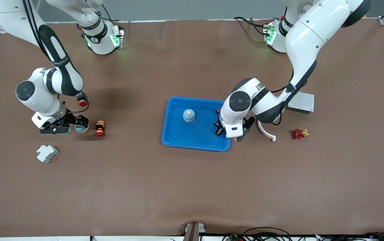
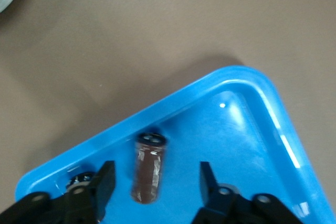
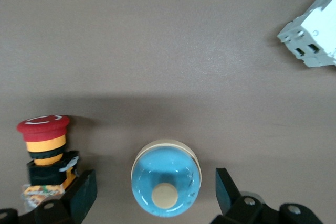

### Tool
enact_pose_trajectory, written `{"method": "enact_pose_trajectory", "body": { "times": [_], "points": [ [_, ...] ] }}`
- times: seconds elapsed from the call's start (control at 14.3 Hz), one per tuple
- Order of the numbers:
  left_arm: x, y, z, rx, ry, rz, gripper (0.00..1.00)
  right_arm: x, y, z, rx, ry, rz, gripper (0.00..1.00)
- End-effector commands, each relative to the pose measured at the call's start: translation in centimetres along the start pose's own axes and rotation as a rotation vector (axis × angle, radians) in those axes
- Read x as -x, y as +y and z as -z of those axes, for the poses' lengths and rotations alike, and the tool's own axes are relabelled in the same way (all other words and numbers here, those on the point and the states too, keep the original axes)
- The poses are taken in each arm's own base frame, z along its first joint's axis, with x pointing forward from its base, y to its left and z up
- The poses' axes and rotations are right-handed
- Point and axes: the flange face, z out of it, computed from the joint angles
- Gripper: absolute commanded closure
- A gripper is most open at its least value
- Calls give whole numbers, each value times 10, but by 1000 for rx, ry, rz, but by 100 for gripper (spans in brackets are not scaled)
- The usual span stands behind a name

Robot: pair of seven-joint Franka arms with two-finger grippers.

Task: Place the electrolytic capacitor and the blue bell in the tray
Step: 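Lower the capacitor into the tray, open the left gripper and withdraw it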

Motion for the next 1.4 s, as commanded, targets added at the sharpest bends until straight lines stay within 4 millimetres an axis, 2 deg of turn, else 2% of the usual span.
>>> {"method": "enact_pose_trajectory", "body": {
  "times": [0.0,0.21,0.42,0.56,0.7,0.77,0.84,0.98,1.12,1.19,1.33],
  "points": [
    [-16,12,33,34,41,19,0,6,2,-11,-7,15,3,0],
    [-34,19,81,12,89,-112,0,10,2,-18,-6,7,3,0],
    [-76,29,134,-9,96,-211,0,14,1,-21,-8,-2,3,0],
    [-106,26,173,-9,72,-282,0,16,1,-23,-8,-7,2,0],
    [-133,9,218,-9,97,-444,0,18,1,-24,-8,-11,2,0],
    [-143,-2,245,-6,117,-503,0,19,1,-25,-9,-14,2,0],
    [-151,-16,263,-42,125,-571,0,20,1,-26,-9,-16,2,0],
    [-149,-37,301,-74,139,-635,0,20,1,-26,-9,-16,2,0],
    [-165,-60,332,-91,145,-698,0,20,1,-27,-9,-17,4,0],
    [-169,-68,347,-90,156,-761,0,20,1,-26,-9,-19,2,16],
    [-192,-84,366,-65,150,-827,0,20,1,-27,-10,-25,-7,96]
  ]
}}
